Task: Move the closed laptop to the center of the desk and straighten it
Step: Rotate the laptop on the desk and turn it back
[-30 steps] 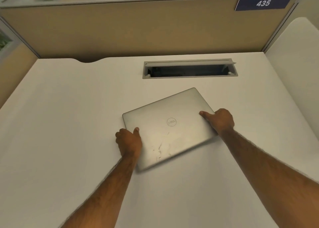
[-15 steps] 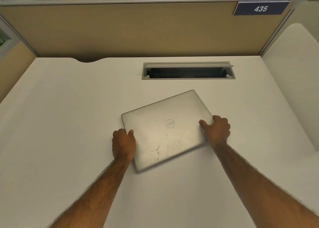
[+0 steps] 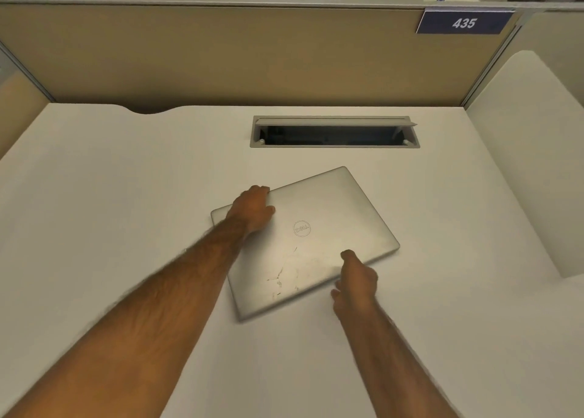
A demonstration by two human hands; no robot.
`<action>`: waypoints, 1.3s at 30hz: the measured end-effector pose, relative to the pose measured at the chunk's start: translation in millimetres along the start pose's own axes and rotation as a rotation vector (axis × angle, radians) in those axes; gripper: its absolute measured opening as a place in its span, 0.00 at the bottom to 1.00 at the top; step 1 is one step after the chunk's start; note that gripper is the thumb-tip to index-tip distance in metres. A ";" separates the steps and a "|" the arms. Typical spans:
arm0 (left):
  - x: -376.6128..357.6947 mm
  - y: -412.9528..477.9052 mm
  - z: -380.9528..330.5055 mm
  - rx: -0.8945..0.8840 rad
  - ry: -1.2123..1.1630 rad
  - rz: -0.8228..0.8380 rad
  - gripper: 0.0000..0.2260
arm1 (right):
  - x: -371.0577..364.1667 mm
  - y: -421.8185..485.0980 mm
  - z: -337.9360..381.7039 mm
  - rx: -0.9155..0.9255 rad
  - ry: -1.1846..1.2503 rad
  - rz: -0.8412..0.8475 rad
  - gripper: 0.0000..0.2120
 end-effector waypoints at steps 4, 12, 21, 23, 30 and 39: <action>0.2 13.1 -7.6 -0.023 -0.025 0.032 0.27 | -6.3 -11.8 -7.3 -0.034 0.055 0.047 0.07; 1.1 29.9 -19.2 0.056 -0.185 0.017 0.29 | -14.3 -12.3 -18.0 -0.085 0.099 0.022 0.15; 1.8 33.2 -6.9 0.120 -0.327 -0.004 0.26 | -15.4 -4.0 -16.8 -0.078 0.134 0.005 0.24; 3.1 29.1 -2.1 0.123 -0.357 -0.011 0.24 | -15.6 -2.5 -14.7 -0.063 0.118 0.006 0.24; 10.7 12.3 10.7 0.153 -0.448 -0.068 0.20 | -18.6 11.4 -3.8 0.006 0.019 0.001 0.27; 14.4 -18.6 22.3 0.202 -0.588 -0.179 0.17 | -23.7 41.9 32.1 0.166 -0.148 0.006 0.30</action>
Point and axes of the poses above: each hand's wrist, its own y-axis towards the middle knuckle, its own x-axis out of the back of the hand, z = x × y, the point moved 4 cm from there along y, towards the middle knuckle, and after that the axes turned 3 degrees about -x, right-handed, at the moved point
